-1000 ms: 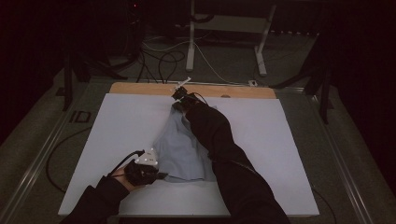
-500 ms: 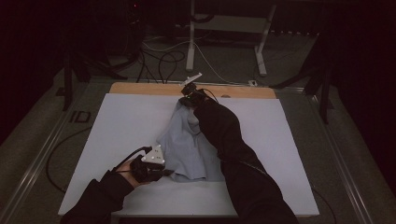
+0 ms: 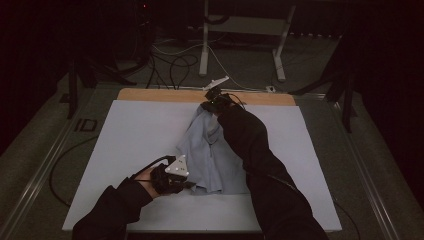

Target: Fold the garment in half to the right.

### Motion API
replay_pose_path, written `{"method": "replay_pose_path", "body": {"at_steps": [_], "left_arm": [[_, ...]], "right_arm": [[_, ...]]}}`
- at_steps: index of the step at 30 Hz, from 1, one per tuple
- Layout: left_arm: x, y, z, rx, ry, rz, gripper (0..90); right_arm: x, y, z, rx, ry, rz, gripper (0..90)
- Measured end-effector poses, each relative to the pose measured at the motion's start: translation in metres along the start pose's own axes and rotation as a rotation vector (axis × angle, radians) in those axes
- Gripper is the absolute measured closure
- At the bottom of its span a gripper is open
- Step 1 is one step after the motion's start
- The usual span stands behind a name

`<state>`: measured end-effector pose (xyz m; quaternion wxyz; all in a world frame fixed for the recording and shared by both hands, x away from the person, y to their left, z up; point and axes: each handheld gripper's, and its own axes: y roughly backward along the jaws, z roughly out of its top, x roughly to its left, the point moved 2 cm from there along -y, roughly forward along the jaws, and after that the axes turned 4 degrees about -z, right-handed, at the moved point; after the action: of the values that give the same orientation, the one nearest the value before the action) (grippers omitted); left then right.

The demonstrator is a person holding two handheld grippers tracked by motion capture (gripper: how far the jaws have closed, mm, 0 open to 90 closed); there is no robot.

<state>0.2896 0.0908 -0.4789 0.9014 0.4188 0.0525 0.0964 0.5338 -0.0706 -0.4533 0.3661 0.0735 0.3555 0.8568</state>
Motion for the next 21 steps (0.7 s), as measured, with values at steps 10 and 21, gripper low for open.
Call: {"method": "replay_pose_path", "body": {"at_steps": [10,21], "left_arm": [[-0.002,-0.008,0.029,0.026,-0.053,-0.015,87.5],[-0.008,-0.029,0.063,0.063,-0.131,-0.051,87.5]], "right_arm": [[-0.013,0.016,-0.011,0.003,-0.008,-0.012,87.5],[-0.039,0.03,-0.028,-0.008,-0.032,-0.018,87.4]]}}
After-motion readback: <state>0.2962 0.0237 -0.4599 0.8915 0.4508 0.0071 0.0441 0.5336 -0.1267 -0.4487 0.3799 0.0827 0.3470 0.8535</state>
